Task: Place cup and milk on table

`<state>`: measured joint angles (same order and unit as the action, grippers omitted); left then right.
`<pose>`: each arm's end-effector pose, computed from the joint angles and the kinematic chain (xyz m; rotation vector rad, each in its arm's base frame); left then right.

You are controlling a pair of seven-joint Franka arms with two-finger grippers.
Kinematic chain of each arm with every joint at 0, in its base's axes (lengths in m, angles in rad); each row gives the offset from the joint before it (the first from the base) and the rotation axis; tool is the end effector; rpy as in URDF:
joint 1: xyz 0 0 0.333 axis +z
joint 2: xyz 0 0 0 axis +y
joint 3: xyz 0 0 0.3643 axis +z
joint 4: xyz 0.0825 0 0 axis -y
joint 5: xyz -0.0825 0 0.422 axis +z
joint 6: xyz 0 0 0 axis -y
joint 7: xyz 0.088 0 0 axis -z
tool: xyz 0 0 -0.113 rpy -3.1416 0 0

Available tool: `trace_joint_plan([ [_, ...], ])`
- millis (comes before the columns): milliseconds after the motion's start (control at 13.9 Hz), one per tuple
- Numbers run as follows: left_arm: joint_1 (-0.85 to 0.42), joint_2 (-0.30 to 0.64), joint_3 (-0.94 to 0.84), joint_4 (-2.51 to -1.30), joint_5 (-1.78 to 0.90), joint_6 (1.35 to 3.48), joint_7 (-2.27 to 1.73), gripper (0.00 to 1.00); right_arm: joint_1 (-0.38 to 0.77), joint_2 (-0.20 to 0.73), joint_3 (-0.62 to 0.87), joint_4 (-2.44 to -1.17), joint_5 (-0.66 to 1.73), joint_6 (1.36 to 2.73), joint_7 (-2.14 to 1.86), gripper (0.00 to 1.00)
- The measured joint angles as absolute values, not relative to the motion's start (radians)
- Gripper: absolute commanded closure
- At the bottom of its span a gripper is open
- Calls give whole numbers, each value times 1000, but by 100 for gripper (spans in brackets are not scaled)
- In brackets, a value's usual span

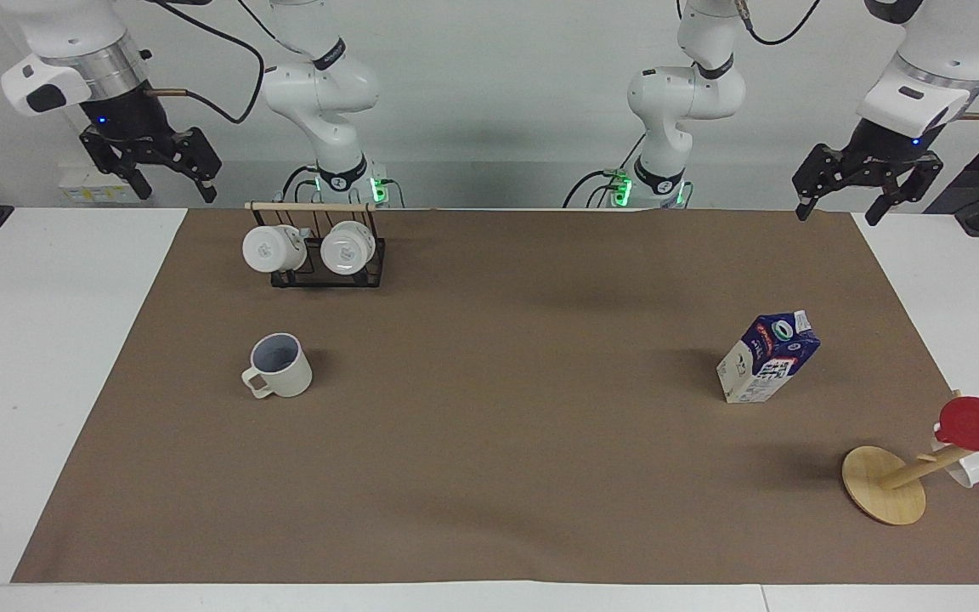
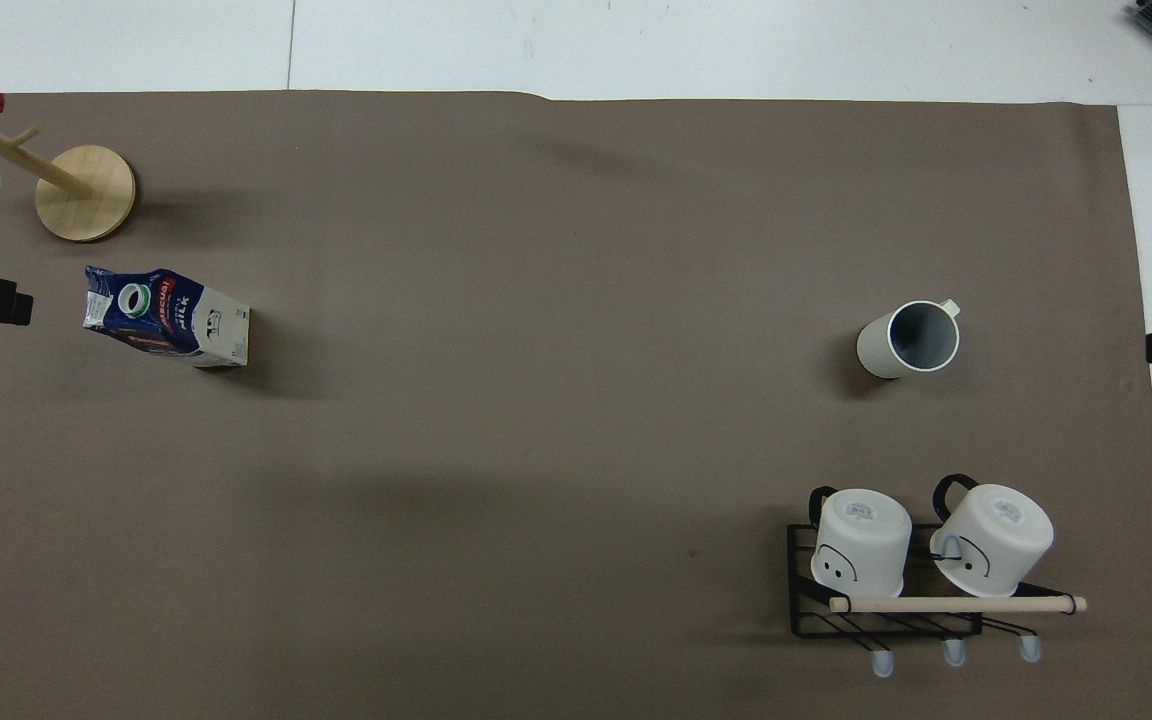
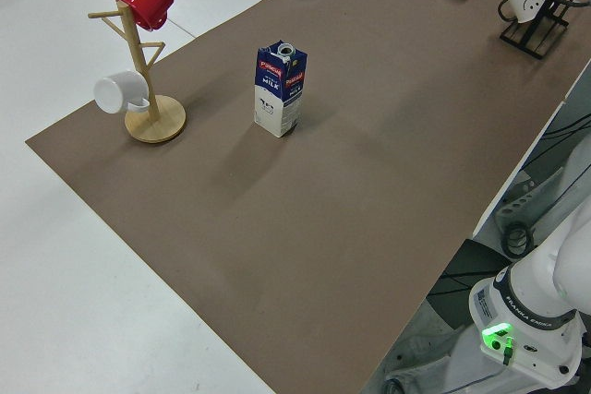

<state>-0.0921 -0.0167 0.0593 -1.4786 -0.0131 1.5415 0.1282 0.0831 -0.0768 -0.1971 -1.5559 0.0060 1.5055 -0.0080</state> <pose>0.5833 -0.0203 0.7209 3.1186 -0.2530 0.1255 0.5543 -0.0682 0.7119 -3.1176 0.1641 -0.0408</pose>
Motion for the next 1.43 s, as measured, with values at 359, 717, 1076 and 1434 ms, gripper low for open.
trace_joint_plan([
  [359,-92,-17,59,-1479,-13,1539,128,0,3,-77,-94,-1556,6,1500,-8,0],
  [717,-92,-17,59,-1479,-13,1537,128,0,34,-77,-132,-1558,6,1498,-8,0],
  [1076,-92,-17,59,-1479,-13,1536,128,0,48,-79,-134,-1565,-21,1498,-8,0],
  [1434,-92,-17,56,-1479,-13,1536,128,0,72,-79,-132,-1565,-43,1498,6,0],
])
